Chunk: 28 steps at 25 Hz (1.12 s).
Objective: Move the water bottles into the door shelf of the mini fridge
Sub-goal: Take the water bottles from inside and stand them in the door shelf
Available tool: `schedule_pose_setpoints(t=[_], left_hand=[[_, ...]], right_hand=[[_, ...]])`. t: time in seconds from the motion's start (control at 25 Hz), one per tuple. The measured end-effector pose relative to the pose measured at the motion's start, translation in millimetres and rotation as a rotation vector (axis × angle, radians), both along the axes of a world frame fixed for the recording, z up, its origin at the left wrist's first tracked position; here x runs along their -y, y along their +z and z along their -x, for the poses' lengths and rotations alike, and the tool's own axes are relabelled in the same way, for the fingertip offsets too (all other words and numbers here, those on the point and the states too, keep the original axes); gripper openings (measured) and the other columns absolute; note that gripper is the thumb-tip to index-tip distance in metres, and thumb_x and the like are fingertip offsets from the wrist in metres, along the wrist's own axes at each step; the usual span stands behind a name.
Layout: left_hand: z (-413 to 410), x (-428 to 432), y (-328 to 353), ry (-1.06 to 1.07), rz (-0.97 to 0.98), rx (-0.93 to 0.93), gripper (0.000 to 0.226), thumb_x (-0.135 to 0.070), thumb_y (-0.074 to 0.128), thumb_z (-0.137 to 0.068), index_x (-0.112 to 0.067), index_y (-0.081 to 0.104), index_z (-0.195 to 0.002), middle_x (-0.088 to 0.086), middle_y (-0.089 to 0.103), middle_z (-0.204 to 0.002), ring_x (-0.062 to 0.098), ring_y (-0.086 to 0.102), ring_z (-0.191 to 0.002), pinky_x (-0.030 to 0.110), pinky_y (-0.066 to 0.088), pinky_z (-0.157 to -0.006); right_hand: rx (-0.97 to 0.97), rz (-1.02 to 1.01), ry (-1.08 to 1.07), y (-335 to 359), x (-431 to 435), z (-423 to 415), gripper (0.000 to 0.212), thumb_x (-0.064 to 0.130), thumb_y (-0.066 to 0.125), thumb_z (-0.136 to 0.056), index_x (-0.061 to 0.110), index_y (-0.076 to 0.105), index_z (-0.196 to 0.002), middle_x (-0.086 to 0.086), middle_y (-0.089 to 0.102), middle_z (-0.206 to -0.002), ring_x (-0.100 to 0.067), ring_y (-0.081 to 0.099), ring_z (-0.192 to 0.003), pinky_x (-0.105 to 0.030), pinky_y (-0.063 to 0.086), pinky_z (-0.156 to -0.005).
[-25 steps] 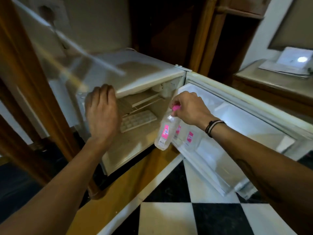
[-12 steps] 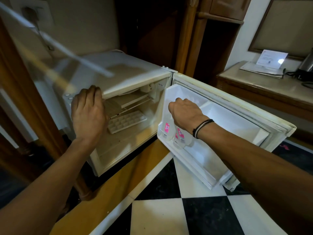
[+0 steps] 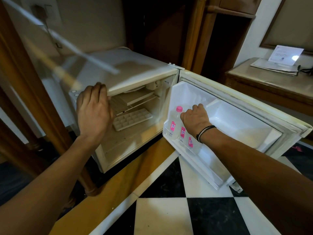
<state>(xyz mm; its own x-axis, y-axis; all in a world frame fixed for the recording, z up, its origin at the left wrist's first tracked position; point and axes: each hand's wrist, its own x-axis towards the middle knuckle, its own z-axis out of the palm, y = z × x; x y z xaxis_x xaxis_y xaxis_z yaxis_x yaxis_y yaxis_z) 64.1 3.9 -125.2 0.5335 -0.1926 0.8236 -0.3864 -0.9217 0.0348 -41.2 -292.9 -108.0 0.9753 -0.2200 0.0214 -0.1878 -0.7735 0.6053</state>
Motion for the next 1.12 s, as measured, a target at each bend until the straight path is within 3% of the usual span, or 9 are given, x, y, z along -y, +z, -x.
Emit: schedule_pose_setpoints(t=[0.2, 0.4, 0.56, 0.72, 0.96, 1.12], left_hand=[[1, 1, 1, 0.005, 0.006, 0.008, 0.046, -0.021, 0.043, -0.112, 0.001, 0.058, -0.150, 0.021, 0.062, -0.154, 0.038, 0.055, -0.141, 0.053, 0.041, -0.116], [3, 1, 2, 0.008, -0.011, -0.013, 0.047, -0.022, 0.044, -0.112, 0.000, 0.057, -0.152, 0.020, 0.062, -0.154, 0.038, 0.055, -0.142, 0.052, 0.040, -0.117], [4, -2, 5, 0.003, -0.022, -0.025, 0.048, -0.023, 0.043, -0.112, 0.000, 0.055, -0.153, 0.021, 0.061, -0.155, 0.038, 0.054, -0.142, 0.053, 0.040, -0.118], [5, -3, 4, -0.003, -0.031, -0.020, 0.047, -0.023, 0.044, -0.113, 0.001, 0.055, -0.152, 0.022, 0.061, -0.154, 0.039, 0.055, -0.141, 0.053, 0.041, -0.117], [5, -1, 4, -0.006, -0.022, -0.029, 0.047, -0.022, 0.045, -0.114, 0.002, 0.054, -0.153, 0.022, 0.060, -0.155, 0.040, 0.054, -0.142, 0.052, 0.039, -0.118], [3, -3, 3, -0.011, -0.025, -0.034, 0.046, -0.023, 0.045, -0.114, 0.001, 0.053, -0.153, 0.023, 0.060, -0.155, 0.040, 0.054, -0.143, 0.054, 0.039, -0.119]], right_hand=[[-0.024, 0.057, 0.026, -13, 13, 3, 0.025, 0.037, 0.065, -0.095, 0.022, 0.059, -0.115, 0.001, 0.062, -0.090, -0.022, 0.063, -0.104, -0.039, 0.034, -0.107], [-0.063, 0.111, 0.054, -17, 19, 5, 0.023, 0.039, 0.068, -0.093, 0.022, 0.060, -0.106, 0.000, 0.061, -0.086, -0.021, 0.064, -0.101, -0.040, 0.034, -0.109], [-0.079, 0.088, 0.024, -12, 15, 8, 0.028, 0.038, 0.069, -0.093, 0.020, 0.046, -0.096, -0.001, 0.056, -0.082, -0.023, 0.065, -0.103, -0.044, 0.032, -0.112], [-0.083, 0.100, 0.040, -15, 16, 10, 0.023, 0.040, 0.067, -0.094, 0.022, 0.060, -0.106, 0.000, 0.065, -0.089, -0.023, 0.066, -0.099, -0.046, 0.032, -0.112], [-0.099, 0.089, 0.050, -17, 21, 11, 0.025, 0.040, 0.067, -0.093, 0.023, 0.062, -0.111, -0.001, 0.067, -0.092, -0.024, 0.065, -0.102, -0.047, 0.031, -0.114], [0.033, 0.028, 0.170, -19, 23, 11, 0.053, 0.036, 0.067, -0.091, 0.015, 0.051, -0.137, -0.014, 0.065, -0.119, -0.034, 0.057, -0.115, -0.047, 0.043, -0.100]])
